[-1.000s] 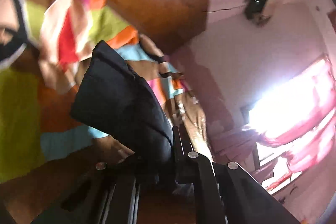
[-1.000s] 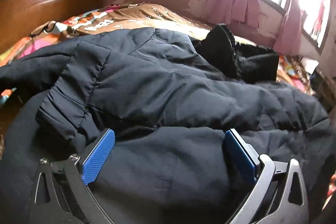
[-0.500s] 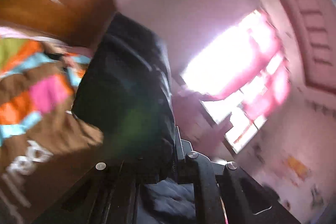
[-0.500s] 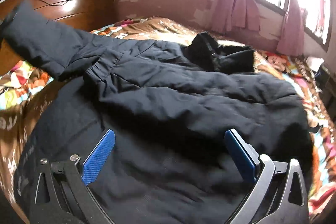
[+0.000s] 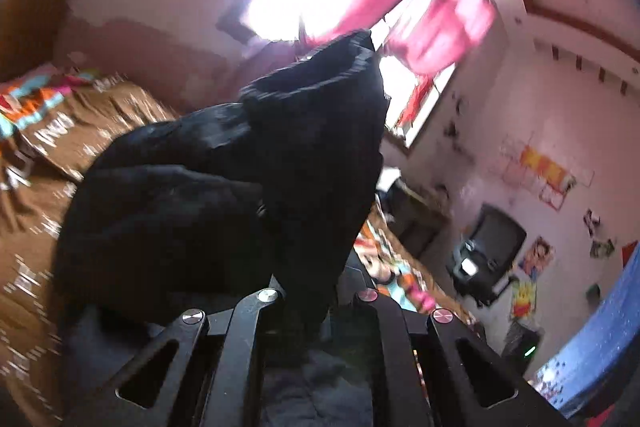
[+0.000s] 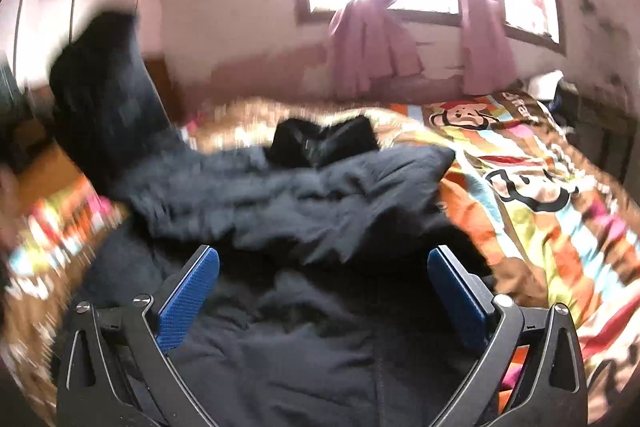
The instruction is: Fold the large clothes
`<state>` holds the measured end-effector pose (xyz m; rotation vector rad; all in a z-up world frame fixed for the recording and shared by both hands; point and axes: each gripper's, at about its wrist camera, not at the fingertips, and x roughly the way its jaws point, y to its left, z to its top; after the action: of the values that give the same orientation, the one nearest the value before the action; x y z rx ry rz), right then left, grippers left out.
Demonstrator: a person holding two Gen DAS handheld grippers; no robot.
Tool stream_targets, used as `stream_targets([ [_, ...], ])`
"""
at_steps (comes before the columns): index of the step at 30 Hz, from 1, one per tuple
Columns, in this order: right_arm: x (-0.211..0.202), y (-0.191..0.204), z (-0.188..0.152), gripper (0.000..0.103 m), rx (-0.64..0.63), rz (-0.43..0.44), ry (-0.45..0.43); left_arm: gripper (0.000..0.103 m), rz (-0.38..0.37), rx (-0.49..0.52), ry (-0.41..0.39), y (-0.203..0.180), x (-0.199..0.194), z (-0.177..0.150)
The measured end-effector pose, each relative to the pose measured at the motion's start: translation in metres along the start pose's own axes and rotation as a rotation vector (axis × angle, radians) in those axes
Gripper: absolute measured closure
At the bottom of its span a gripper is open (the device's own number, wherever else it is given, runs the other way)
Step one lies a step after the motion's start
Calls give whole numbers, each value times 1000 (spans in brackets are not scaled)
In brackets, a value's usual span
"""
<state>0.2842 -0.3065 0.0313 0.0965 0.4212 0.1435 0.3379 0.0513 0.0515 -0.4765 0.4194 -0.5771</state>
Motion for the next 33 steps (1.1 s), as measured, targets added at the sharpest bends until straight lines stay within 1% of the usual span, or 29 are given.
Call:
stream_targets([
  [2, -7, -14, 5, 1, 35, 13, -16, 95, -14, -14, 57, -5, 21, -16],
  [5, -12, -37, 5, 1, 107, 34, 1, 95, 39, 44, 142, -17, 47, -41],
  [6, -11, -40, 2, 1, 129, 49, 10, 95, 53, 70, 185, -20, 56, -53],
  [8, -7, -50, -6, 1, 184, 91, 41, 95, 79, 92, 243, -28, 64, -66],
  [9, -2, -55, -11, 1, 220, 110, 62, 95, 93, 96, 279, -25, 68, -78],
  [11, 7, -62, -23, 1, 299, 158, 90, 94, 110, 104, 325, -17, 69, -91],
  [12, 15, -65, -31, 1, 346, 199, 102, 94, 128, 108, 349, -11, 69, -100],
  [13, 26, -66, -39, 1, 392, 236, 117, 94, 138, 105, 361, -7, 69, -105],
  [14, 33, -65, -45, 1, 418, 254, 127, 92, 144, 96, 379, 0, 71, -112],
  [15, 46, -65, -54, 1, 455, 287, 147, 87, 141, 86, 403, 8, 75, -118],
  [16, 59, -64, -61, 1, 484, 315, 166, 85, 136, 79, 422, 12, 80, -122],
  [17, 69, -63, -66, 1, 506, 340, 181, 79, 128, 75, 441, 15, 83, -125],
  [18, 82, -61, -71, 1, 534, 385, 201, 72, 112, 71, 465, 22, 87, -130],
  [19, 93, -58, -73, 1, 552, 427, 216, 68, 98, 74, 478, 15, 97, -131],
  [20, 105, -55, -76, 1, 565, 466, 231, 52, 76, 78, 488, 18, 101, -135],
  [21, 118, -51, -78, 1, 571, 498, 252, 36, 34, 80, 490, 19, 103, -138],
  [22, 130, -46, -80, 1, 577, 512, 282, 31, 7, 83, 487, 16, 107, -141],
  [23, 140, -43, -82, 1, 588, 516, 311, 25, -9, 99, 485, 13, 109, -143],
  [24, 152, -40, -87, 1, 612, 524, 360, 22, -10, 127, 492, 9, 109, -144],
  [25, 160, -37, -90, 1, 628, 522, 400, 21, -5, 143, 500, 4, 109, -144],
  [26, 162, -34, -91, 1, 624, 508, 415, 21, 6, 153, 511, 1, 108, -144],
  [28, 162, -25, -88, 1, 616, 465, 451, 21, 25, 132, 545, -3, 101, -137],
  [29, 162, -22, -88, 3, 628, 440, 481, 21, 39, 111, 559, -3, 98, -133],
  [30, 163, -19, -88, 12, 639, 417, 511, 21, 61, 74, 564, -3, 92, -126],
  [31, 163, -16, -86, 19, 651, 393, 555, 21, 79, 44, 556, 0, 82, -120],
  [33, 166, -7, -83, 38, 679, 362, 620, 21, 128, 5, 533, 0, 67, -100],
])
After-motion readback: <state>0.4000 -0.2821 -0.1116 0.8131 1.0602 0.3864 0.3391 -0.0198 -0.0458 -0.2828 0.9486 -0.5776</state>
